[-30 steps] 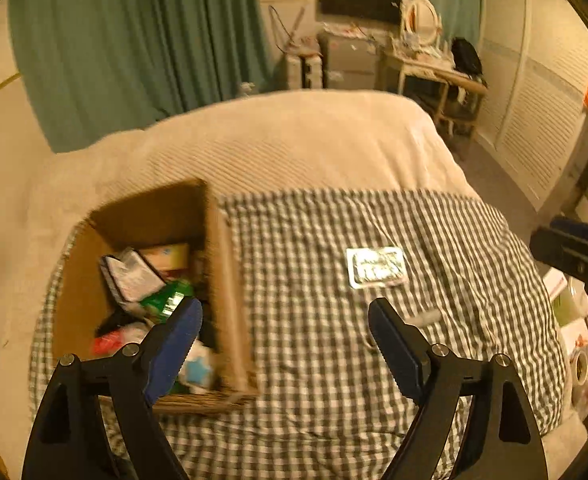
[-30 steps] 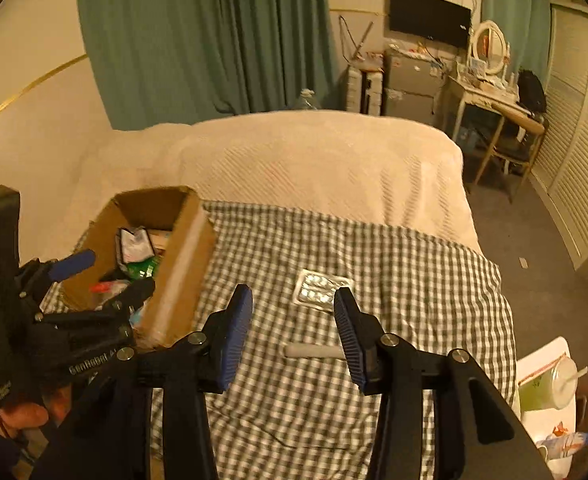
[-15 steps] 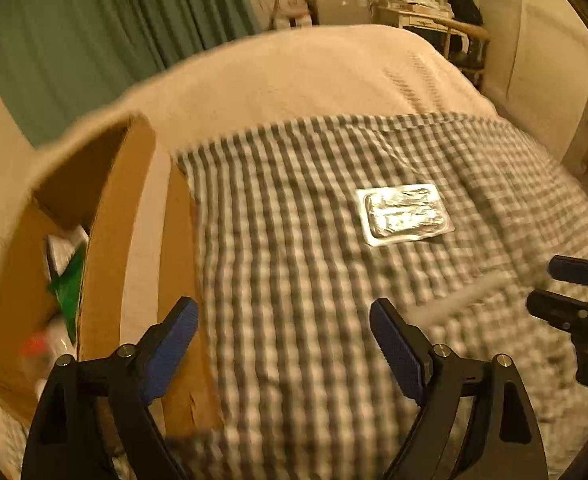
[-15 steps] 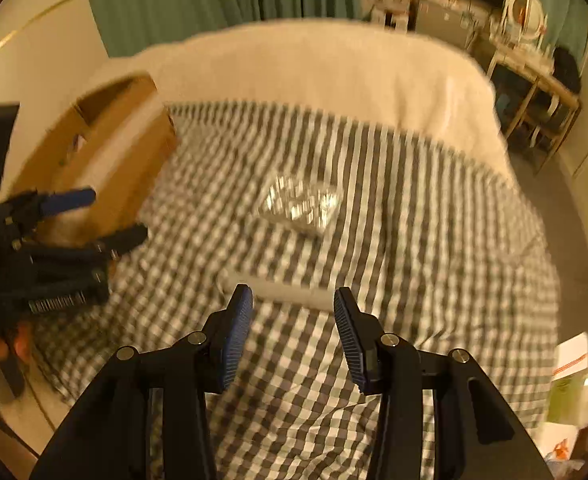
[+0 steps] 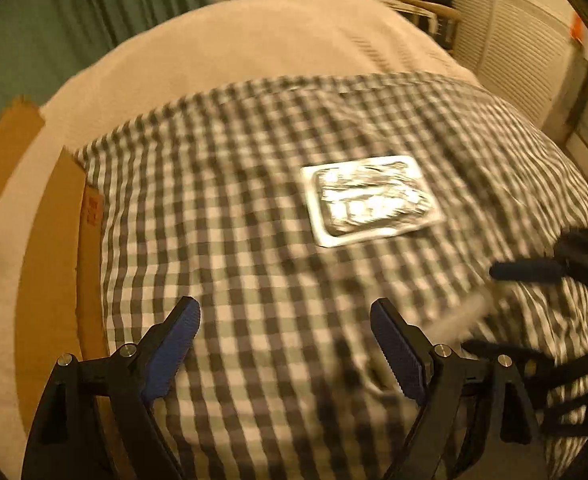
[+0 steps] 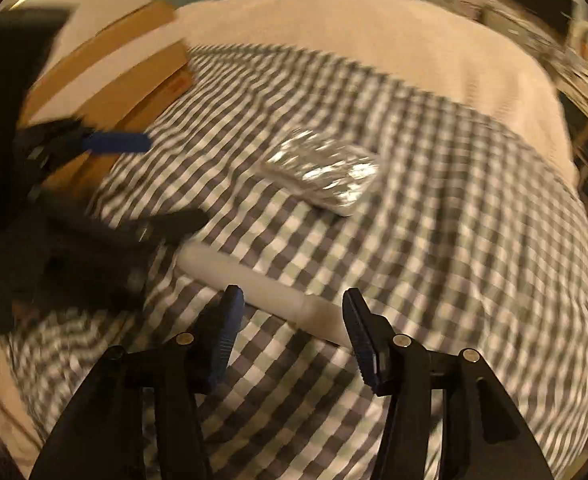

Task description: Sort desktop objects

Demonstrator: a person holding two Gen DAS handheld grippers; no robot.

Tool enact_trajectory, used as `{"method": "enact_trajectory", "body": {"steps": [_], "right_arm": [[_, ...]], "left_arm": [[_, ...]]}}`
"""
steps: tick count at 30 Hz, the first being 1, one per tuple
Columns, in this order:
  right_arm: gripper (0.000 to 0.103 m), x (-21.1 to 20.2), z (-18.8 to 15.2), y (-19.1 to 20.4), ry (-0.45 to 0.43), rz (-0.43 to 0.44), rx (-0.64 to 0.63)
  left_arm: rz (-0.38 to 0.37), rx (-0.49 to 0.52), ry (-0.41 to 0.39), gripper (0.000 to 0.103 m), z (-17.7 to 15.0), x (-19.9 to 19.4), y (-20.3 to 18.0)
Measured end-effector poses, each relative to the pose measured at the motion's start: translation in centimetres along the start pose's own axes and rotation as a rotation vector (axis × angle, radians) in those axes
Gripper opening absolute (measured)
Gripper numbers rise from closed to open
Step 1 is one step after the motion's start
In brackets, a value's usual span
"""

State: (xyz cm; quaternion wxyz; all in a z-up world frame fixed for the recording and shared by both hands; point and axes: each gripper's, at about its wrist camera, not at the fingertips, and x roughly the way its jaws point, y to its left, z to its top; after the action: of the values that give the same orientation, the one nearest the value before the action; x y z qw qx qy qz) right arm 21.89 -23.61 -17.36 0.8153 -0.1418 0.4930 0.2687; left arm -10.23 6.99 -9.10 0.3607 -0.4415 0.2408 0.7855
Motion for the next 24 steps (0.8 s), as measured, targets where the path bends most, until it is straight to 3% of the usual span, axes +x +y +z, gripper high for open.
{"method": "enact_trajectory", "body": {"steps": [6,9,10,12,13,15,17,24], "right_arm": [[0.072,3.3,1.2,0.6,0.058,0.011,-0.112],[0.071,4.2,1.2,0.2,0.071,0.007,-0.084],[0.067,4.0,1.1,0.0,0.063,0.013,-0.063],[0.047,3.4,0.8,-0.4,0.040,0.003,-0.026],[0.044,3.0,0.7,-0.6,0.035,0.001,-0.011],[0.018,2.2,0.4,-1.3,0.022,0.008,0.031],[0.004,1.0,0.0,-1.6,0.002,-0.010,0.060],[0.000,-1.9,-1.6,-4.0,-0.062,-0.067,0.167]], "left_arm": [[-0.045,-0.157,0.037,0.090,0.9,1.7,3.1],[-0.049,-0.182,0.043,0.090,1.2,2.0,3.7],[-0.051,-0.186,0.043,0.090,1.2,2.1,3.7],[-0.047,-0.196,0.039,0.090,1.6,2.3,3.8],[-0.050,-0.203,0.039,0.090,1.8,2.4,3.8],[-0.060,-0.213,0.042,0.090,2.3,2.8,3.7],[-0.074,-0.218,0.046,0.090,2.7,3.0,3.5],[-0.142,-0.211,0.034,0.090,4.7,3.6,0.7]]}}
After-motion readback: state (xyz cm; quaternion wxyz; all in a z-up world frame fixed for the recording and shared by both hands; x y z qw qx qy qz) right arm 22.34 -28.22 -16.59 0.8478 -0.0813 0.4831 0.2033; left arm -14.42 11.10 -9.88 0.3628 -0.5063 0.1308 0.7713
